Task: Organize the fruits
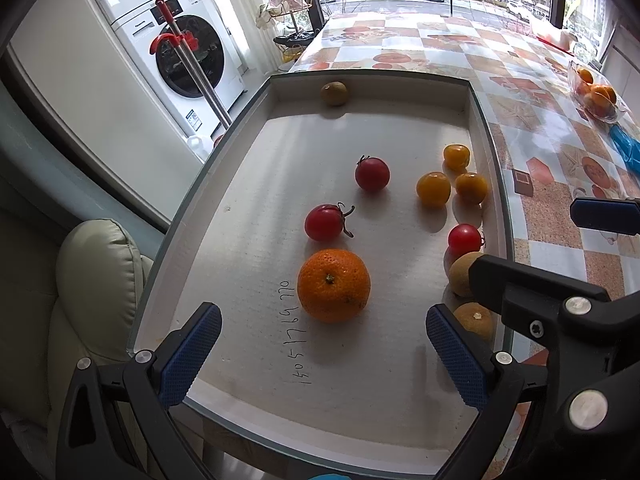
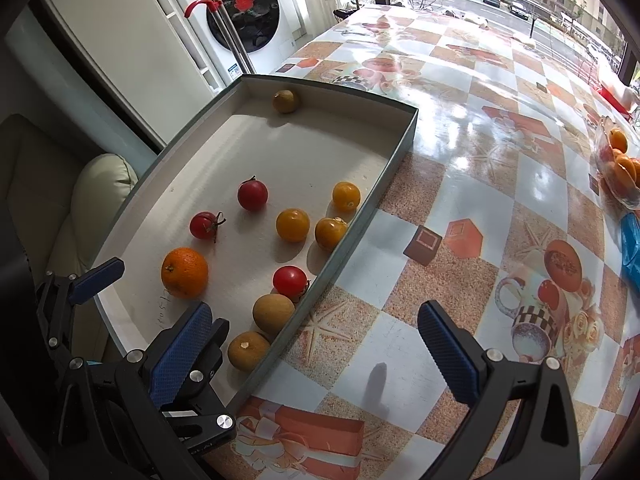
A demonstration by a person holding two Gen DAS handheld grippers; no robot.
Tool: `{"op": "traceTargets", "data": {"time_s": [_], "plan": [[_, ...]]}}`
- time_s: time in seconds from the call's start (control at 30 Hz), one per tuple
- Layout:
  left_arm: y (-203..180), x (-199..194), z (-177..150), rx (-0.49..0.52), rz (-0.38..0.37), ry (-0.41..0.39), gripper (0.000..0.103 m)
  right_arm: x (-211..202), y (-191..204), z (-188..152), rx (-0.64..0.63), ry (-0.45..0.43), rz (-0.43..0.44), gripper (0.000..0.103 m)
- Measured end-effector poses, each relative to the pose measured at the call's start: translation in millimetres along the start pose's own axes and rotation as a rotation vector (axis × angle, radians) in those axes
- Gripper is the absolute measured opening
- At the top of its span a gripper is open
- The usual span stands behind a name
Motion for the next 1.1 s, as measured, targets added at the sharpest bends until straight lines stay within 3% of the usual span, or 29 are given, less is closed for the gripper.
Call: {"op": "traceTargets", "data": {"time_s": [1.1], "plan": [[1.1, -10.7, -1.9, -0.016, -0.025, -0.022, 0.103, -21.6, 0.6, -2.6, -0.005, -0.026, -0.044, 0.103]]}}
Point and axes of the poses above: each gripper's, at about its wrist camera, not at the fingertips, and x roughly the way its jaws point, y to its left, z to its top, the point moved 9 cm from there along x, roughly the way its jaws point, and after that the axes turned 4 degrees about y, right-handed, at the moved point
